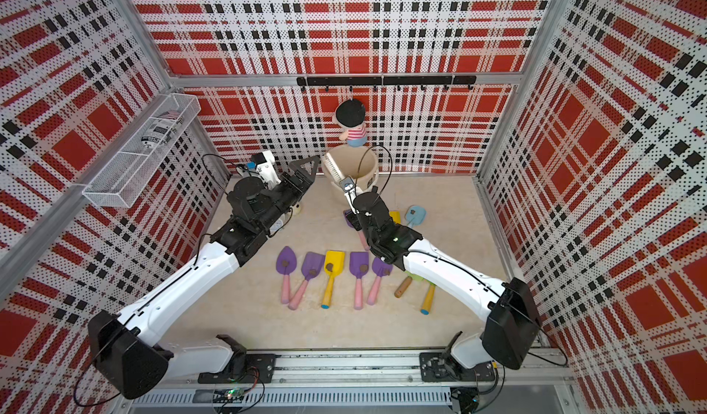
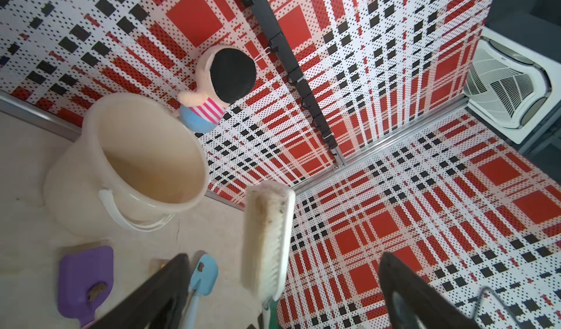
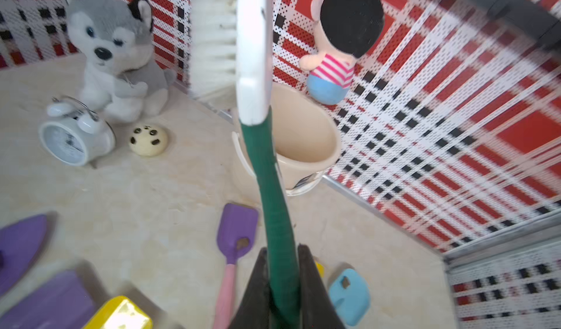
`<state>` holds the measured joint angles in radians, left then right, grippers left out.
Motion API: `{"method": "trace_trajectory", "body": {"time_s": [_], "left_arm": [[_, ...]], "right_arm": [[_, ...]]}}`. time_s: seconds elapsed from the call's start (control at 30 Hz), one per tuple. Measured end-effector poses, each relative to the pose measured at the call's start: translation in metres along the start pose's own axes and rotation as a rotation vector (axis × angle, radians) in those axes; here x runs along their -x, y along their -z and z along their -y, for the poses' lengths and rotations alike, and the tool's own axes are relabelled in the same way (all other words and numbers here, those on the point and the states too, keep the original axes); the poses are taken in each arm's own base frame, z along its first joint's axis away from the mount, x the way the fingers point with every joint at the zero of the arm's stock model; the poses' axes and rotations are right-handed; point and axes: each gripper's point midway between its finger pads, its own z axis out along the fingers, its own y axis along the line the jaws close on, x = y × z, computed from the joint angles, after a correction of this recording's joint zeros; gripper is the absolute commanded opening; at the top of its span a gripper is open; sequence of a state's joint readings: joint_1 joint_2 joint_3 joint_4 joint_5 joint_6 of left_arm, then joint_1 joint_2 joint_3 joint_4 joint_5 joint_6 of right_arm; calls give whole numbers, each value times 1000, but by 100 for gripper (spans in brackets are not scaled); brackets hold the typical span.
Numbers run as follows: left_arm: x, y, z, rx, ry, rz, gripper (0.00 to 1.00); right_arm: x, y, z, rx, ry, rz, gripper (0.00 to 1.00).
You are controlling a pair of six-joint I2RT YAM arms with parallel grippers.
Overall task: Brush the soil off the hand trowel and place it into the bucket
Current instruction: Pick up the brush from the center of the board.
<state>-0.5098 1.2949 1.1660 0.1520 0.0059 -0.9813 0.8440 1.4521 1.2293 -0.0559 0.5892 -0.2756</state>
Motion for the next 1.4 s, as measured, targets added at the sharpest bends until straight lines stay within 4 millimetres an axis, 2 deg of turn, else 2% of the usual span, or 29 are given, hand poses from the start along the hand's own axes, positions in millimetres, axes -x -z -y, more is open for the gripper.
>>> {"method": "trace_trajectory", "body": {"time_s": [0.17,0.2,0.37,0.47,0.63,0.67,0.73,0.87,0.93,1.0,1.03,1.13,1.27,1.4], "left_arm": [[-6,-2,-18,42,24,-23,99],[-7,-3,-20,46,26,-26,97],[-13,-7,-28,68,22,-42,62],[-15,-7,-34,92,20,-50,43],[-15,-7,-36,97,24,-51,25],[-16,-7,-35,95,31,-52,21],[-16,-7,-34,89,39,-54,15],[-17,-8,-30,62,8,-73,7],[-17,-10,-30,48,-16,-84,4],[-15,-11,-29,29,-40,-94,1],[-10,-11,-29,16,-54,-91,0],[3,-11,-25,-37,-92,-85,0],[17,-7,-9,-141,-131,-77,0],[19,-1,13,-263,-169,-91,0]], "right_arm": [[19,19,-15,-96,251,54,0],[21,21,-20,-110,295,55,0],[17,19,-33,-162,433,20,0],[18,19,-31,-190,448,13,0],[21,22,-31,-210,450,16,0],[21,23,-32,-212,446,16,2],[21,23,-32,-214,432,14,13],[17,24,-40,-166,391,16,69],[18,28,-45,-113,353,26,82],[23,34,-48,-52,304,43,84],[30,40,-44,-28,268,59,89],[56,56,-35,106,104,125,90],[90,76,-6,303,-170,222,89],[96,81,32,479,-474,281,85]]}}
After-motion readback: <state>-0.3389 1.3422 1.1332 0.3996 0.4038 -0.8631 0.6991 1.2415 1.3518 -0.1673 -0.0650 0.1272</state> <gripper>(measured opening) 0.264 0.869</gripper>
